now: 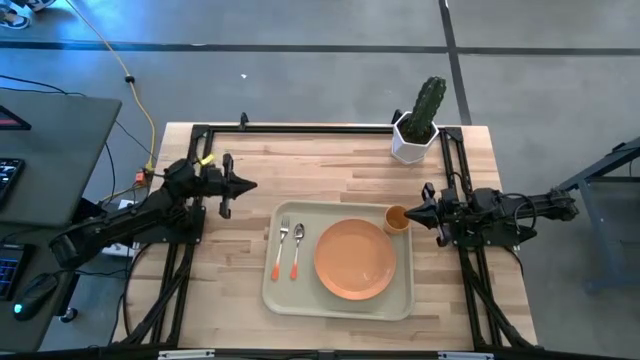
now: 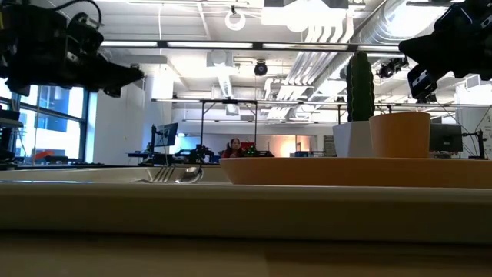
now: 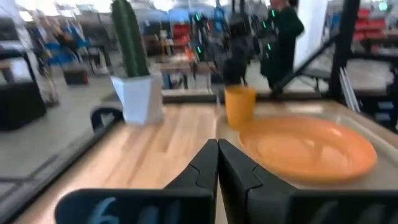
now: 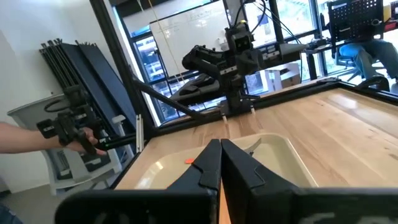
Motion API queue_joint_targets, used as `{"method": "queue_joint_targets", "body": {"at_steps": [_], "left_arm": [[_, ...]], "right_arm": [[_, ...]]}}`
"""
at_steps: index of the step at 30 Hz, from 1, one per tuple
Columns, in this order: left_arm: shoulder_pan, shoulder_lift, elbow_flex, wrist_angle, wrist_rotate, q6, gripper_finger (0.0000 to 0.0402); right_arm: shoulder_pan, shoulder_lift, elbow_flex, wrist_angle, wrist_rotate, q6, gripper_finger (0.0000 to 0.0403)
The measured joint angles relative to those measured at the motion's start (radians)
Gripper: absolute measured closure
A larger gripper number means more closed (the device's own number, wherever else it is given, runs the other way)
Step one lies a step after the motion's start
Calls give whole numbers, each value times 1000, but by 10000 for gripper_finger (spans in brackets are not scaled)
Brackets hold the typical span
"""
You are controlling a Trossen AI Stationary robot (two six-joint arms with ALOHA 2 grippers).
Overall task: Pick and place plate/cup/fork/spoon on tray
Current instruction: Return to Home Position
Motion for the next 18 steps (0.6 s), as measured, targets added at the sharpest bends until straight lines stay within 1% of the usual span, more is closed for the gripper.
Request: {"method": "queue_joint_targets", "body": {"at_steps": [4, 5, 7, 8, 10, 12, 13, 16, 18], "left_arm": [[-28, 1, 0, -107, 1, 39, 401], [-39, 2, 0, -109, 1, 32, 401], [-71, 1, 0, -24, -16, -38, 401], [-90, -1, 1, 24, -54, -81, 401], [-137, -9, 1, 77, -166, -135, 401], [-188, -24, 2, 64, -264, -151, 401], [-213, -36, 2, 52, -286, -151, 401], [-285, -81, 1, 33, -300, -160, 401], [-330, -118, 1, 3, -330, -158, 401]], "right_arm": [[0, 0, 0, 0, 0, 0, 403], [0, 0, 0, 0, 0, 0, 403], [0, 0, 0, 0, 0, 0, 403], [0, 0, 0, 0, 0, 0, 403], [0, 0, 0, 0, 0, 0, 403], [0, 0, 0, 0, 0, 0, 403], [0, 0, 0, 0, 0, 0, 402], [0, 0, 0, 0, 0, 0, 402], [0, 0, 0, 0, 0, 0, 402]]}}
